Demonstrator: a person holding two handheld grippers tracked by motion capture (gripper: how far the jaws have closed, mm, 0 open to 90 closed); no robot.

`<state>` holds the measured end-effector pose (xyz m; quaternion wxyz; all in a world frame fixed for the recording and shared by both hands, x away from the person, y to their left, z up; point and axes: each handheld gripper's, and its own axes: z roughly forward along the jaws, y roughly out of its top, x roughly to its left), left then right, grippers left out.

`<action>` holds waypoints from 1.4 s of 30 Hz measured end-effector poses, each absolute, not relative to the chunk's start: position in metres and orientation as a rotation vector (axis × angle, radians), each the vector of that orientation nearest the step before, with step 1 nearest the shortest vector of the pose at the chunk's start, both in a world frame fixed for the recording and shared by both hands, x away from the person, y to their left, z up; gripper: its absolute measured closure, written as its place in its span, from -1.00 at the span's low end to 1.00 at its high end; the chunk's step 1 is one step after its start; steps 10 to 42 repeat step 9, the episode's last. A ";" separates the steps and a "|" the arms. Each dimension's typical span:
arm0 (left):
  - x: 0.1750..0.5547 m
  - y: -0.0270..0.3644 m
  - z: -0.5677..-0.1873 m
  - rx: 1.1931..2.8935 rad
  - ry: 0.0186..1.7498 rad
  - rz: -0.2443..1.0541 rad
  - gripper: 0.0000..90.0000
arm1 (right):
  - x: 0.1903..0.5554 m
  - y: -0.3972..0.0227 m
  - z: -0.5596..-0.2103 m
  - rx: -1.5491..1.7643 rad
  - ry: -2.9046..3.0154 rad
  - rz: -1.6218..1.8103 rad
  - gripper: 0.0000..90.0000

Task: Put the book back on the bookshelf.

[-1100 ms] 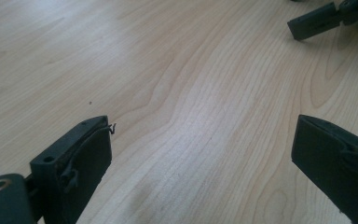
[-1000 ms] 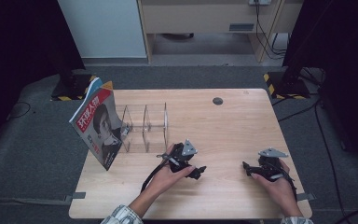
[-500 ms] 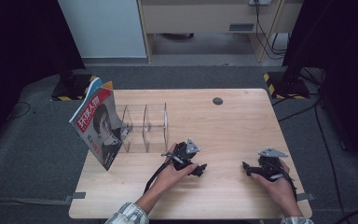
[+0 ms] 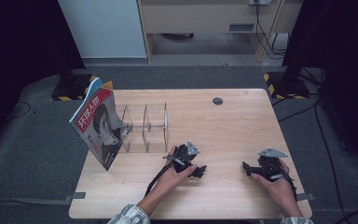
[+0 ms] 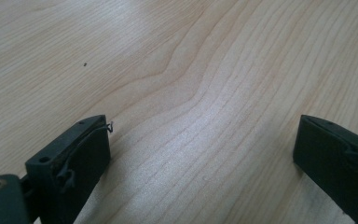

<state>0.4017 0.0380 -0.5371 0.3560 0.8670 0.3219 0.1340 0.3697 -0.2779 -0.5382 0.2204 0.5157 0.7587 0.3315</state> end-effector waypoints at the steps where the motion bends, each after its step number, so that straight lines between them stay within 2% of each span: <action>1: 0.402 0.038 -0.537 2.239 0.833 0.346 -0.94 | 0.370 -0.278 -0.538 1.427 2.097 0.917 -0.67; 42: 0.403 0.040 -0.537 2.233 0.871 0.361 -0.99 | 0.369 -0.278 -0.538 1.424 2.102 0.916 -0.68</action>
